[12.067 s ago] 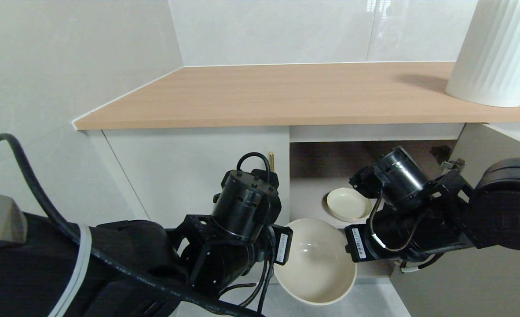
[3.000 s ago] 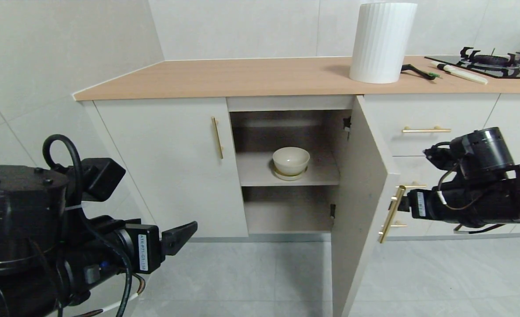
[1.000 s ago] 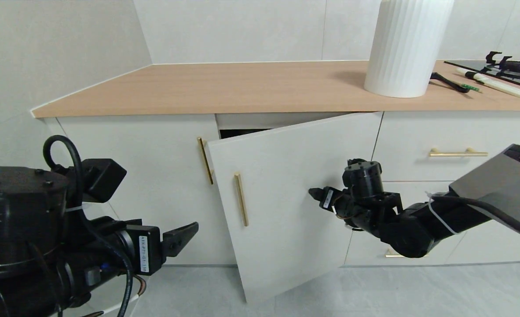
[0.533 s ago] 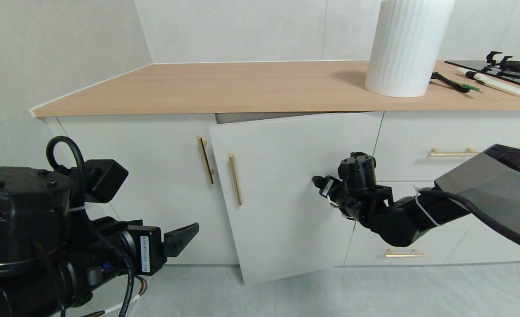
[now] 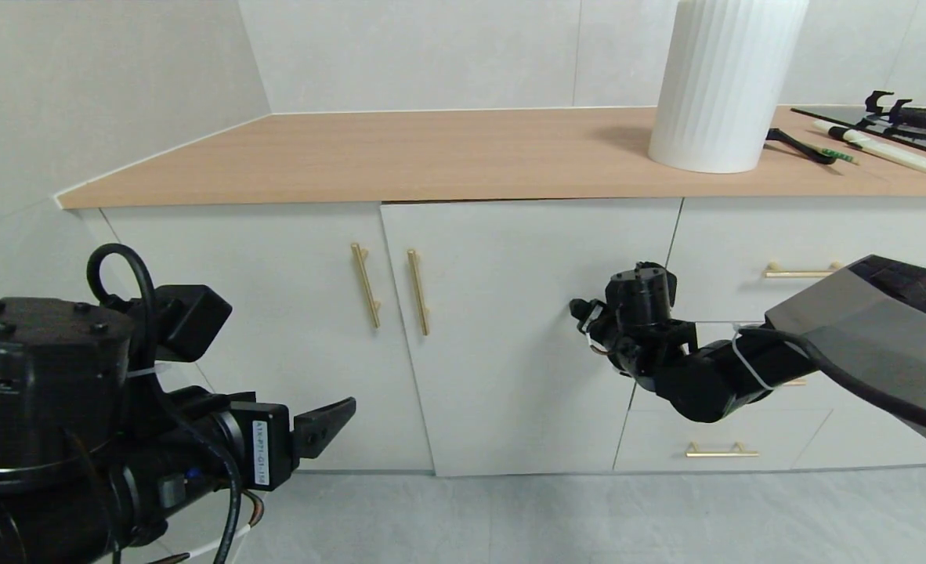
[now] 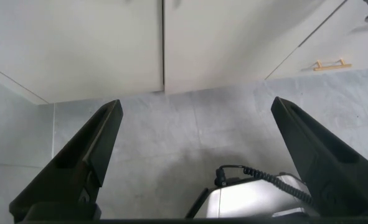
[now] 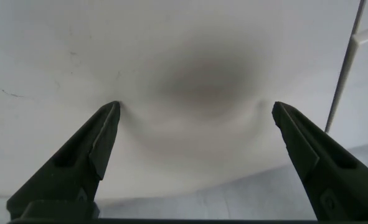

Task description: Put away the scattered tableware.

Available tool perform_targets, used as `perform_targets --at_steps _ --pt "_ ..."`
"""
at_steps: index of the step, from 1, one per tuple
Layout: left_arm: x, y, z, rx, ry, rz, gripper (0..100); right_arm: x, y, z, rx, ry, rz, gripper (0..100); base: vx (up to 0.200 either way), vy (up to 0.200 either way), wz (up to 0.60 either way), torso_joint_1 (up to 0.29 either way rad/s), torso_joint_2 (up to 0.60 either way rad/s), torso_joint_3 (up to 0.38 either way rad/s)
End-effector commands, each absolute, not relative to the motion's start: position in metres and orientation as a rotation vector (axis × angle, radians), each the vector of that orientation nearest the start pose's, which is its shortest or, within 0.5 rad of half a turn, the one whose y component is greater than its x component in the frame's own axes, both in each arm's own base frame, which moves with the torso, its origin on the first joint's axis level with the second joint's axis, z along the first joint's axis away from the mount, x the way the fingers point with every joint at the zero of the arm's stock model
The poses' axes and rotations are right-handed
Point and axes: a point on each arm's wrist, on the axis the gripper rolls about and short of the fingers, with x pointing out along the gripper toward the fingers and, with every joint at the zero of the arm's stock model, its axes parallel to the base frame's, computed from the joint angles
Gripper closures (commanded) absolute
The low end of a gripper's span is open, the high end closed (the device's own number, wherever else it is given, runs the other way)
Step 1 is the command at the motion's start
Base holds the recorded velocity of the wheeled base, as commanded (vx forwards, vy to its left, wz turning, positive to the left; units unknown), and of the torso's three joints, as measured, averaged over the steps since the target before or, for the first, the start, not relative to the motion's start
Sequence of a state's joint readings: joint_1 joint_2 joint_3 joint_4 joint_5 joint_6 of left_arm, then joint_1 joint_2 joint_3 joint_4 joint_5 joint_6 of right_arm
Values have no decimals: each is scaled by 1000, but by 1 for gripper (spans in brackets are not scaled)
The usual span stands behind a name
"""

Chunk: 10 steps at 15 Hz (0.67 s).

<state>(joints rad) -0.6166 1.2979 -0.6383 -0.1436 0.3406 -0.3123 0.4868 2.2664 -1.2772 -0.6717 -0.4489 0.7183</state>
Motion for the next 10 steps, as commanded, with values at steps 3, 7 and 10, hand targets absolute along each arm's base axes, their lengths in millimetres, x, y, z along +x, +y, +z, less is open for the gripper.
perform_targets --at_steps 3,7,10 --pt "161 -105 191 -67 496 -194 0 404 200 91 569 274 -81 0 0 0 0 0 0 0" --pt "161 -105 192 -67 494 -193 0 400 200 94 566 277 -81 0 0 0 0 0 0 0" --pt "158 -101 200 -86 458 -193 0 375 187 135 585 236 -36 0 0 0 0 0 0 0"
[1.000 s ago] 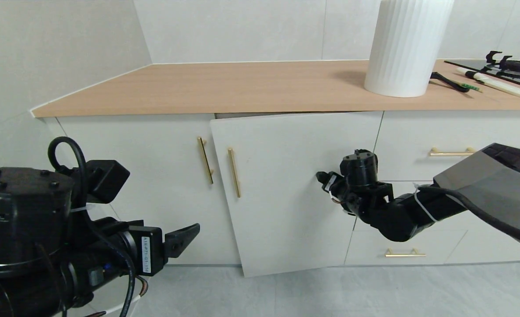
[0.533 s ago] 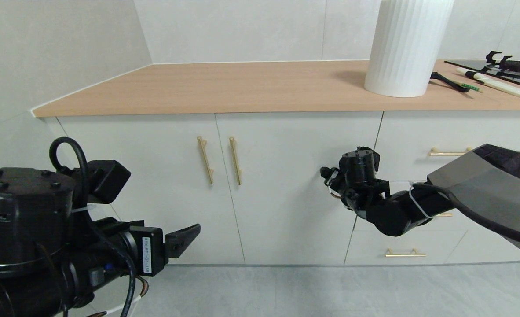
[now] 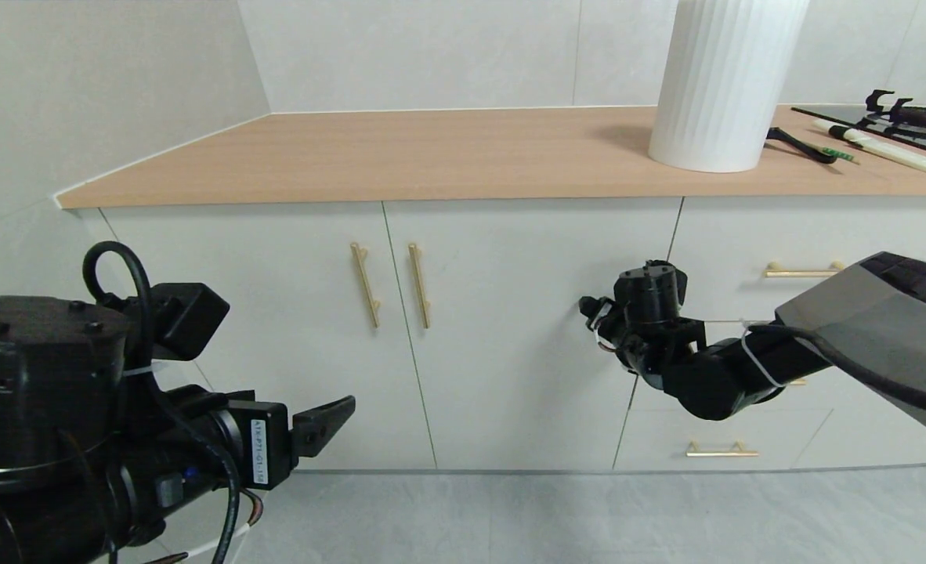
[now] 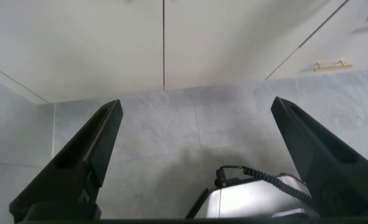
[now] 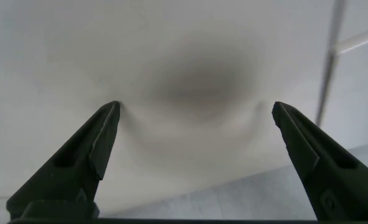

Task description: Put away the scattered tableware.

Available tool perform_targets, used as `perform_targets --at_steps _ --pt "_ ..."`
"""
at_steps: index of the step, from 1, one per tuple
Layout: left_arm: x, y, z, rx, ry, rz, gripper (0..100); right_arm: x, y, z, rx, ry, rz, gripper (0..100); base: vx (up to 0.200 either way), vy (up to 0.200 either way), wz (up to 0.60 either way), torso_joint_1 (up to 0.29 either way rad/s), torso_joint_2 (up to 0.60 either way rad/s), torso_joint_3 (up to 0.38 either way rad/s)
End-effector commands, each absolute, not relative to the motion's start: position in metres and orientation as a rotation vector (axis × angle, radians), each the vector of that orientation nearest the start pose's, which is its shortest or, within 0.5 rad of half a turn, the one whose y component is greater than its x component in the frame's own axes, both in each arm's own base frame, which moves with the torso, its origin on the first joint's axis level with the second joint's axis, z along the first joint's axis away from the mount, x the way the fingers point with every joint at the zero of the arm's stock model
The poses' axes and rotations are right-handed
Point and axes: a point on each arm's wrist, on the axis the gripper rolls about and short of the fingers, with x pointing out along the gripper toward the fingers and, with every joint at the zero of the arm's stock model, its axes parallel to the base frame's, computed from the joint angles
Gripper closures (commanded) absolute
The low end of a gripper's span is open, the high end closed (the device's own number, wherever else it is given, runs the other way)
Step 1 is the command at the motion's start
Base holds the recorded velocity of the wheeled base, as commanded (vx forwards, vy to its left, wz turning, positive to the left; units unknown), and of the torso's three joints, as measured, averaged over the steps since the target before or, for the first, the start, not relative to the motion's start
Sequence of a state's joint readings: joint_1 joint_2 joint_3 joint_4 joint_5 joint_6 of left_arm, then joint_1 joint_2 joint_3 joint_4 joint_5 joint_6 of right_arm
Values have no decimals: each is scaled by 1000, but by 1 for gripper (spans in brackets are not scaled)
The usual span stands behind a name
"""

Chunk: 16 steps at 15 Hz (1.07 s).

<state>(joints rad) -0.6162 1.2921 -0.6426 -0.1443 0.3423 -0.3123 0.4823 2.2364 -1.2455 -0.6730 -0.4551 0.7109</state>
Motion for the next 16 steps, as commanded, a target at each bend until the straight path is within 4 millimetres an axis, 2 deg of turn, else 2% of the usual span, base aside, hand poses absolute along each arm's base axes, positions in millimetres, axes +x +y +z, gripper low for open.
perform_targets --at_steps 1,3,4,6,7,8,10,12,13,16 --pt "157 -99 204 -96 443 -188 0 371 184 142 586 227 -26 0 0 0 0 0 0 0" --pt "147 -85 223 -118 353 -172 0 337 166 188 561 142 11 0 0 0 0 0 0 0" --pt "138 -75 231 -95 300 -166 0 314 154 205 543 97 28 0 0 0 0 0 0 0" --pt "112 -57 238 -70 219 -167 0 266 128 217 473 35 42 0 0 0 0 0 0 0" --pt "105 -53 236 -73 209 -167 0 255 123 217 455 28 44 0 0 0 0 0 0 0" --pt "83 -40 230 -85 184 -169 0 218 102 205 367 35 37 0 0 0 0 0 0 0" --pt "42 -16 218 -107 124 -176 0 164 60 196 284 -15 -24 0 0 0 0 0 0 0" --pt "13 1 209 -83 101 -169 0 128 33 196 288 -88 -83 0 0 0 0 0 0 0" --pt "-9 13 197 -7 93 -113 0 102 16 193 248 -120 -126 0 0 0 0 0 0 0" --pt "-40 22 179 75 21 -5 0 38 0 184 156 -169 -136 0 0 0 0 0 0 0"
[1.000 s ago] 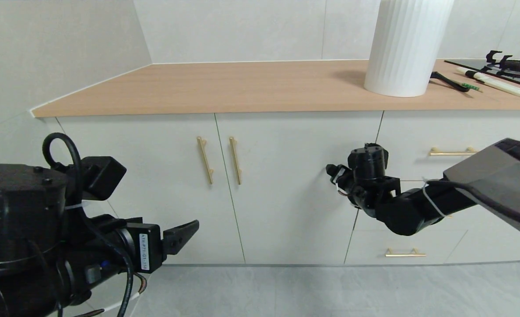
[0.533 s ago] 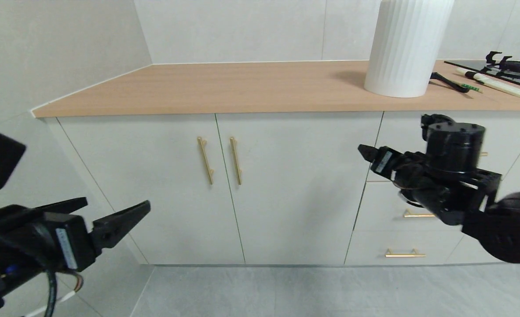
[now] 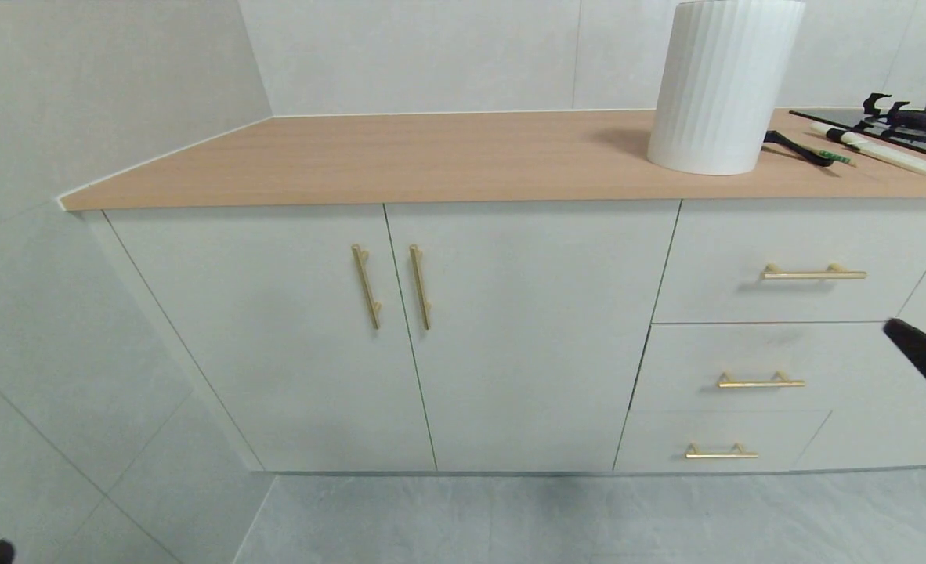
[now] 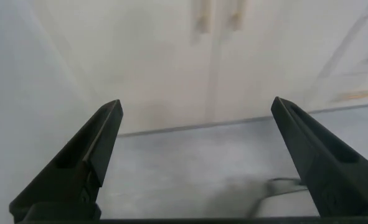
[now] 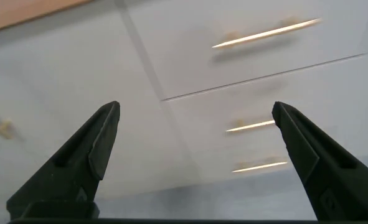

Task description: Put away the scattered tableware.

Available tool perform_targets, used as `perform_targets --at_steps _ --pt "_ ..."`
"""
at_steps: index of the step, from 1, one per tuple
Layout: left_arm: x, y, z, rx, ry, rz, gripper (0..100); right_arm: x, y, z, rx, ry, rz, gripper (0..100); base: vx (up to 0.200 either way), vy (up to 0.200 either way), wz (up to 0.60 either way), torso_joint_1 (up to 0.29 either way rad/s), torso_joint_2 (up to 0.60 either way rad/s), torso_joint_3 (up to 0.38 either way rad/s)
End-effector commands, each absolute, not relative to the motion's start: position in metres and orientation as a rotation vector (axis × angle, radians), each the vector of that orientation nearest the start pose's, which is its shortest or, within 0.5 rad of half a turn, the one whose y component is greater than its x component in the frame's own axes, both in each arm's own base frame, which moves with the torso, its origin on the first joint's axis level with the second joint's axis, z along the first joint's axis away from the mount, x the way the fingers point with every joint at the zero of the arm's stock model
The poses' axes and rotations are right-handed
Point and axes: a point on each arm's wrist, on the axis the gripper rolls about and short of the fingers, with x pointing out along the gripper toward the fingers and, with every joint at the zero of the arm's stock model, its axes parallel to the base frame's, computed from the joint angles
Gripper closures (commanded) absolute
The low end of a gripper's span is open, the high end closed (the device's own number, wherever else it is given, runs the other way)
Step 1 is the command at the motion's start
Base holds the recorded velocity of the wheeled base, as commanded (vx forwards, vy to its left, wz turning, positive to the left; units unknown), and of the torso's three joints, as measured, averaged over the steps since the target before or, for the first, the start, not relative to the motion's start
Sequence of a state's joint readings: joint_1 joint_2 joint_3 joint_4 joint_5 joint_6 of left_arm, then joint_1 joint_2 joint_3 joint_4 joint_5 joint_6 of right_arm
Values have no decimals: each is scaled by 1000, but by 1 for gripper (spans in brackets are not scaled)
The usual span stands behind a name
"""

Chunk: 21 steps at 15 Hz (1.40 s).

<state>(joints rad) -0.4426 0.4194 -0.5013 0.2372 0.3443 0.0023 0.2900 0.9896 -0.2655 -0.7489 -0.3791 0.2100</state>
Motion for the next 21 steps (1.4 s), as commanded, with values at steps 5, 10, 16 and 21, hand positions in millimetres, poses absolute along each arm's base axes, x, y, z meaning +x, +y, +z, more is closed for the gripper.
perform_targets --at_steps 5,10,16,21 --pt "-53 17 157 91 1 174 0 -31 -12 141 -114 -196 -273 0 0 0 0 0 0 0" --pt "-45 9 126 105 -15 397 0 -32 -10 115 -108 -266 -533 0 0 0 0 0 0 0" --pt "-27 7 84 130 9 341 0 -24 -6 81 -12 -49 -296 0 0 0 0 0 0 0" --pt "-24 2 80 -68 -11 101 0 -23 1 76 -12 4 34 0 0 0 0 0 0 0"
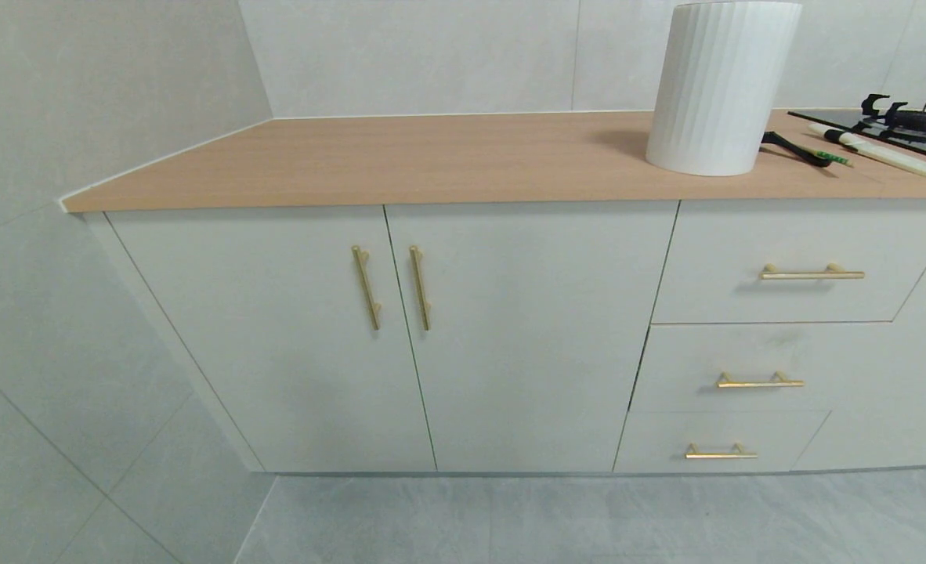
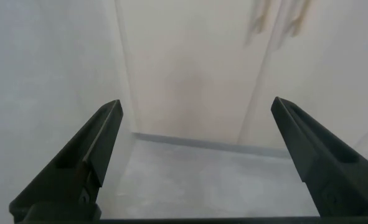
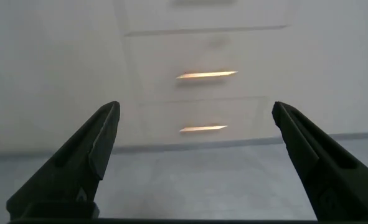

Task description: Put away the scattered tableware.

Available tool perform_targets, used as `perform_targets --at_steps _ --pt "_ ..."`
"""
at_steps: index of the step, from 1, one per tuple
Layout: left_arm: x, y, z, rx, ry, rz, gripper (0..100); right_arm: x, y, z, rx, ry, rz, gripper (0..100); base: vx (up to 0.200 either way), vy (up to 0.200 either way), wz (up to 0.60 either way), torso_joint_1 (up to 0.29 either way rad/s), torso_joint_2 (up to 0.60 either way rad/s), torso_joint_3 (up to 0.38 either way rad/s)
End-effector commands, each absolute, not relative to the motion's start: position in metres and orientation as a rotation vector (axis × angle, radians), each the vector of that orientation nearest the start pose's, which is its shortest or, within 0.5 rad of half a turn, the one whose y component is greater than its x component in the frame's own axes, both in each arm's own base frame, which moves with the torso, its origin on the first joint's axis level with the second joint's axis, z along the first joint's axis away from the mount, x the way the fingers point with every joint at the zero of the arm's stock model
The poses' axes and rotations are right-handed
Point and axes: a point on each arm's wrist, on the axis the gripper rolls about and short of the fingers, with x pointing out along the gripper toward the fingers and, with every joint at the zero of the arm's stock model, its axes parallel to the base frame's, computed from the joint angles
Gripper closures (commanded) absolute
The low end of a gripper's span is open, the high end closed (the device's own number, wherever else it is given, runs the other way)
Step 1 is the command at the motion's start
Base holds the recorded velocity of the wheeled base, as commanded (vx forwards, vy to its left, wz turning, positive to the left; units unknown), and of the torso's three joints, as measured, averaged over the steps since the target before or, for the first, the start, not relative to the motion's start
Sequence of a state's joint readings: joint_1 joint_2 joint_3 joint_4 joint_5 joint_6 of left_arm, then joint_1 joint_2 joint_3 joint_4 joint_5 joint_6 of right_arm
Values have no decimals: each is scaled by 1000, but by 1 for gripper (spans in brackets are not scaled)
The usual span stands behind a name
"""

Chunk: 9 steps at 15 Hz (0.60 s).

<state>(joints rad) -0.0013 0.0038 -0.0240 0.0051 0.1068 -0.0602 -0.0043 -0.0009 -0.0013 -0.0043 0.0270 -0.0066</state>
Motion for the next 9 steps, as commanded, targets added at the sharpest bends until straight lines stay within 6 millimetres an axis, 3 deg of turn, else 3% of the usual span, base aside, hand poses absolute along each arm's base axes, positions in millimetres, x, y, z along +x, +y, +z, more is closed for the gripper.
perform_targets --at_steps 1,4,7,9 --pt "-24 2 80 -65 -17 102 0 -23 1 76 -17 0 31 0 0 0 0 0 0 0" --pt "-23 1 76 45 4 40 0 -23 0 76 15 -2 3 0 0 0 0 0 0 0" --pt "-22 1 77 5 9 15 0 -23 0 76 17 -3 3 0 0 0 0 0 0 0" --pt "-23 0 76 77 2 14 0 -23 0 76 17 -2 3 0 0 0 0 0 0 0"
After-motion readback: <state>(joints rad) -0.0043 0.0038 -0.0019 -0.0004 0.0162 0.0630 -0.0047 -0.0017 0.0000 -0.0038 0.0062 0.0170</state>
